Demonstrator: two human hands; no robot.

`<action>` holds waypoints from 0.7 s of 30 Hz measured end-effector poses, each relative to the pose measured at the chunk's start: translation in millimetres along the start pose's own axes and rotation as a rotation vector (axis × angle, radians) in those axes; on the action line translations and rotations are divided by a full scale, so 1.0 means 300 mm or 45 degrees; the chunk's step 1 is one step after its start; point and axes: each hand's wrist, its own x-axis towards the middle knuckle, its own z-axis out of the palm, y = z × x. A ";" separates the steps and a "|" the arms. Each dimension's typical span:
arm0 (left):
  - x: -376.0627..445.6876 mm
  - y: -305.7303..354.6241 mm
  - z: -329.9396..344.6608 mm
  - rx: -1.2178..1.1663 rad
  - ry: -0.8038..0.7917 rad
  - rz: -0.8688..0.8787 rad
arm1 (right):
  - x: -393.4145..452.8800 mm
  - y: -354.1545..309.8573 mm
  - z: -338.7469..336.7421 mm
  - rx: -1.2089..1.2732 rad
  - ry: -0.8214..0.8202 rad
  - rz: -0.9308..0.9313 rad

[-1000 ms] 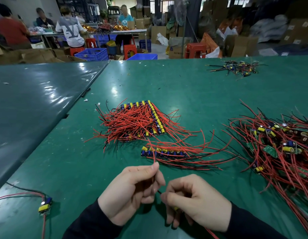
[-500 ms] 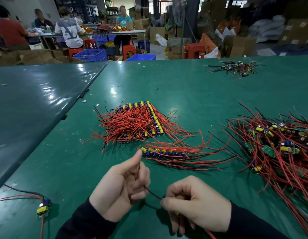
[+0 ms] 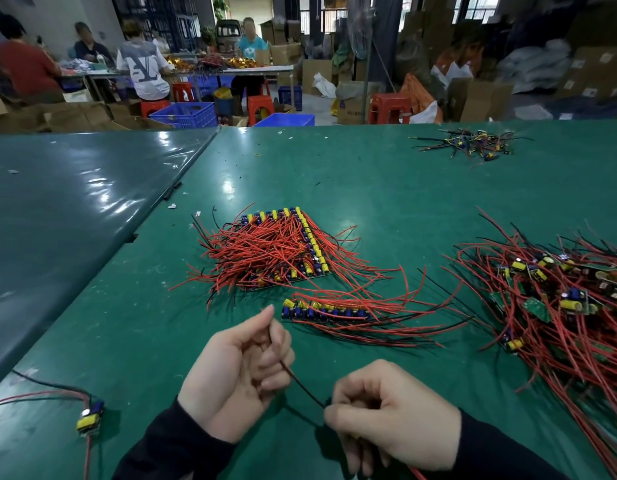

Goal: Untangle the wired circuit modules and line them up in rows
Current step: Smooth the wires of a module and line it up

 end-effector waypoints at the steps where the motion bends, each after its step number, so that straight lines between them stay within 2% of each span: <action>1: 0.000 -0.001 0.000 -0.004 0.001 -0.013 | -0.001 -0.002 -0.001 0.000 -0.008 -0.001; 6: -0.008 -0.003 0.003 0.021 -0.041 -0.059 | -0.004 -0.010 0.001 -0.051 -0.006 -0.019; 11: 0.000 -0.005 -0.001 -0.067 0.038 -0.056 | 0.001 -0.009 0.003 -0.010 -0.010 -0.038; 16: 0.018 0.025 -0.032 -0.352 0.215 0.091 | -0.010 -0.005 -0.004 0.365 -0.053 -0.048; 21: 0.025 0.074 -0.089 -0.582 0.399 0.262 | -0.065 0.019 -0.032 0.413 -0.129 0.010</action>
